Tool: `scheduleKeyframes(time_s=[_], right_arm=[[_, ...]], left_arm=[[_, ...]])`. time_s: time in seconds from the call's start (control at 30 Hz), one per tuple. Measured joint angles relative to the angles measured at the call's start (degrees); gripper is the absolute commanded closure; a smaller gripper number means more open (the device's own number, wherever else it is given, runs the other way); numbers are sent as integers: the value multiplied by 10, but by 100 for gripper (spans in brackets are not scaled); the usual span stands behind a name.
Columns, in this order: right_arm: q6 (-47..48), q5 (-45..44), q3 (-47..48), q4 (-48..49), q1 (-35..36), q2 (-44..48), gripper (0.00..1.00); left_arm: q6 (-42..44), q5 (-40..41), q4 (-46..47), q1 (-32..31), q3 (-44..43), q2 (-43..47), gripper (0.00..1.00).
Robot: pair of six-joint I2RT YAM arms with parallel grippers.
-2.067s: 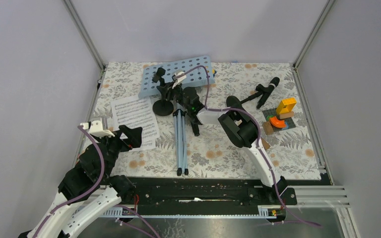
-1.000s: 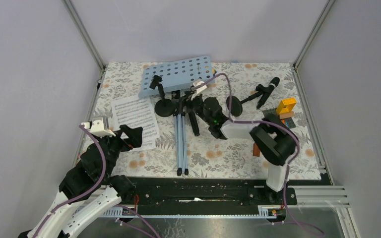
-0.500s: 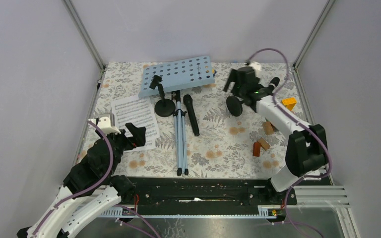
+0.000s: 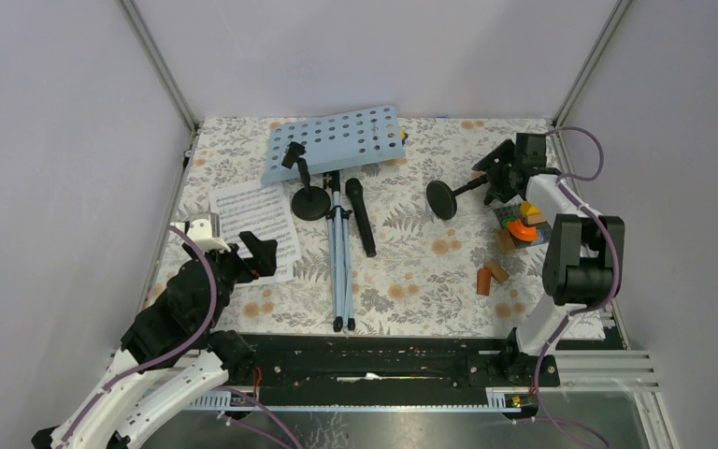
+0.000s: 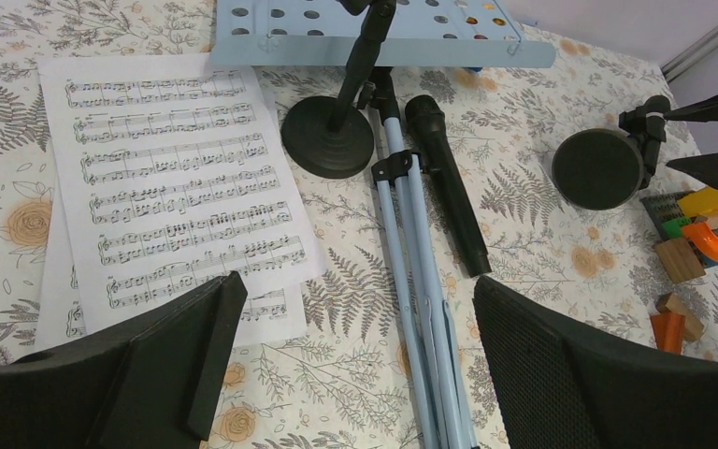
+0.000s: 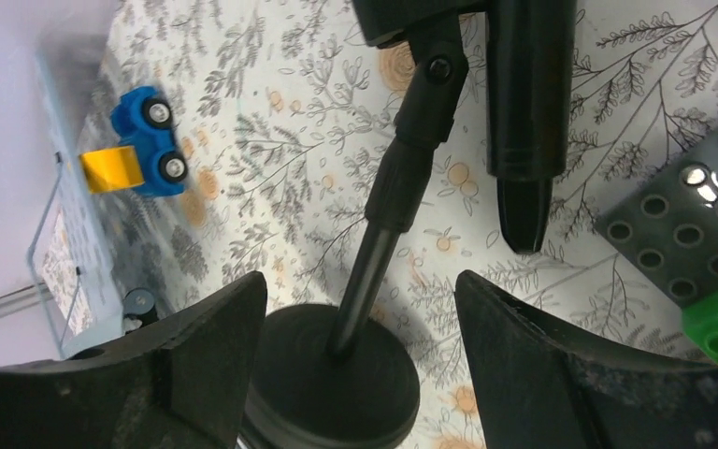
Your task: Pack up the instrument practice props
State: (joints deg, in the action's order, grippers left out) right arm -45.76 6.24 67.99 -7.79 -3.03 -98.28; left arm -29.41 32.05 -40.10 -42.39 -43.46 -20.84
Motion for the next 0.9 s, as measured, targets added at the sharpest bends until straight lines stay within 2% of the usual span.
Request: scheduleKeyframes(time_s=[0.23, 0.5, 0.63, 0.83, 0.9], right_arm=[[-9, 5, 50, -5, 0, -103, 34], [-10, 4, 124, -18, 0, -186, 63], [-8, 5, 146, -23, 0, -203, 66], [-2, 8, 155, -25, 0, -210, 93], [4, 11, 156, -25, 0, -210, 100]], left_arm=[[5, -5, 7, 0, 0, -2, 1], [6, -6, 8, 0, 0, -2, 1], [7, -11, 8, 3, 0, -2, 1], [10, -22, 11, 12, 0, -3, 1], [11, -26, 12, 16, 0, -3, 1]])
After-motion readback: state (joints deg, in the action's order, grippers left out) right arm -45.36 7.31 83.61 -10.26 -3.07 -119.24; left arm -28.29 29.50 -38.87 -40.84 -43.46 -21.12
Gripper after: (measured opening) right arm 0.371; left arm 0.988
